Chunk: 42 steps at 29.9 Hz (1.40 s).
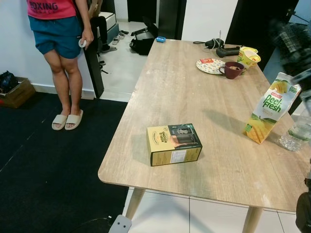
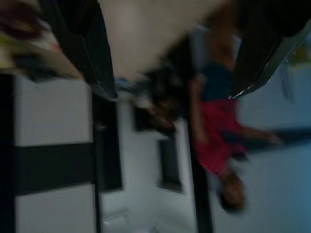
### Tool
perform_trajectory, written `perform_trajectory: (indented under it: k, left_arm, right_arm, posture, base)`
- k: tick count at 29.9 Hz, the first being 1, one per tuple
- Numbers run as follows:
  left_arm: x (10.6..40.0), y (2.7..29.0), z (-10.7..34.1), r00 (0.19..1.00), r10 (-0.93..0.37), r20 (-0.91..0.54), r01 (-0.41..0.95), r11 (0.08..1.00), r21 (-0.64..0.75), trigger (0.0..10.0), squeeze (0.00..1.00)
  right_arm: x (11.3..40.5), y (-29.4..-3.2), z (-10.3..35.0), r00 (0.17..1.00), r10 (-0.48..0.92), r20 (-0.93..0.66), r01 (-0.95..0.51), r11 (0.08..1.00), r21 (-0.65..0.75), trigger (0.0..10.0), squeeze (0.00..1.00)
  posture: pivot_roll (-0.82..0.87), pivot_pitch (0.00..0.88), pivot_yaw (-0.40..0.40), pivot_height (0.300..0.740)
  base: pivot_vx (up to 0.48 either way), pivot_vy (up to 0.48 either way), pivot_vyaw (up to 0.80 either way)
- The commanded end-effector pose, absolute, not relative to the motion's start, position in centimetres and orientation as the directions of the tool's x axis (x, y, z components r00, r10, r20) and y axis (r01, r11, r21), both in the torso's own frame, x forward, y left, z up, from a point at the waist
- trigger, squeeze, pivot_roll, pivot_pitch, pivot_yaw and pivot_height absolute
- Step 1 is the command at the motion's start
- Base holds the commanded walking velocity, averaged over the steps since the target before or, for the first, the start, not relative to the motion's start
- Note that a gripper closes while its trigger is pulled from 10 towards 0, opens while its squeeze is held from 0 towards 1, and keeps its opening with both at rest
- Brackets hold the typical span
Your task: Restocking fridge
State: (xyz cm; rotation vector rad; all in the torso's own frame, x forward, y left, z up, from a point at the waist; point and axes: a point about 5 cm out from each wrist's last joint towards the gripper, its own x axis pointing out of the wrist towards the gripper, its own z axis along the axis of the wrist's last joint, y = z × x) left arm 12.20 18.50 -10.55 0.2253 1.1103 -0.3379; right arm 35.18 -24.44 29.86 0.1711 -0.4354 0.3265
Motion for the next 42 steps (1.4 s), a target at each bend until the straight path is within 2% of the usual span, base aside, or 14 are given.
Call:
perform_trajectory:
  k: [1, 4, 7, 16, 26, 31, 33, 38, 42]
  left_arm:
    - [10.3, 17.7, -11.2, 0.327, -0.179, -0.928, 0.389, 0.920, -0.040, 10.0, 0.00]
    - [10.3, 17.6, -11.2, 0.327, -0.181, -0.928, 0.389, 0.920, -0.042, 10.0, 0.00]
    - [10.2, 17.5, -11.2, 0.326, -0.183, -0.928, 0.390, 0.920, -0.045, 10.0, 0.00]
    - [9.9, 17.5, -11.3, 0.317, -0.182, -0.931, 0.394, 0.918, -0.046, 10.0, 0.00]
    - [9.7, 17.3, -11.4, 0.315, -0.185, -0.931, 0.389, 0.920, -0.051, 10.0, 0.00]
    - [9.6, 17.2, -11.4, 0.313, -0.185, -0.932, 0.385, 0.921, -0.053, 10.0, 0.00]
    - [9.4, 17.2, -11.5, 0.311, -0.182, -0.933, 0.382, 0.923, -0.053, 10.0, 0.00]
    - [9.1, 17.3, -11.5, 0.303, -0.179, -0.936, 0.383, 0.922, -0.052, 10.0, 0.00]
    - [9.0, 17.3, -11.6, 0.301, -0.180, -0.936, 0.385, 0.921, -0.053, 10.0, 0.00]
  right_arm:
    - [35.4, -25.2, 29.3, 0.894, 0.227, 0.387, -0.265, 0.963, 0.049, 10.0, 0.00]
    - [35.6, -26.9, 28.7, 0.942, 0.118, 0.314, -0.125, 0.992, 0.002, 10.0, 0.00]
    - [35.6, -27.7, 28.3, 0.955, 0.076, 0.287, -0.077, 0.997, -0.008, 10.0, 0.00]
    - [35.9, -28.2, 26.3, 0.975, 0.048, 0.216, -0.033, 0.997, -0.074, 10.0, 0.00]
    - [36.6, -26.7, 22.3, 0.994, 0.034, 0.100, -0.020, 0.990, -0.136, 10.0, 0.00]
    - [36.6, -28.4, 22.4, 0.994, -0.033, 0.103, 0.046, 0.991, -0.129, 10.0, 0.00]
    - [36.4, -29.9, 23.2, 0.989, -0.075, 0.128, 0.087, 0.992, -0.091, 10.0, 0.00]
    - [35.8, -32.1, 24.1, 0.979, -0.131, 0.153, 0.147, 0.984, -0.096, 10.0, 0.00]
    - [35.6, -32.8, 24.3, 0.976, -0.145, 0.161, 0.162, 0.982, -0.099, 10.0, 0.00]
  posture:
    - [0.04, 0.000, -0.101, 0.740]
    - [0.04, 0.000, -0.102, 0.740]
    - [0.03, 0.000, -0.102, 0.740]
    - [0.03, 0.000, -0.100, 0.740]
    - [0.04, 0.000, -0.108, 0.740]
    - [0.04, 0.000, -0.116, 0.740]
    - [0.04, 0.000, -0.121, 0.740]
    - [0.04, 0.000, -0.124, 0.740]
    - [0.04, 0.000, -0.125, 0.740]
  base:
    - [0.000, 0.000, 0.00]
    - [0.000, 0.000, 0.00]
    - [0.000, 0.000, 0.00]
    - [0.000, 0.000, 0.00]
    - [0.000, 0.000, 0.00]
    - [0.000, 0.000, 0.00]
    - [0.000, 0.000, 0.00]
    - [0.000, 0.000, 0.00]
    - [0.000, 0.000, 0.00]
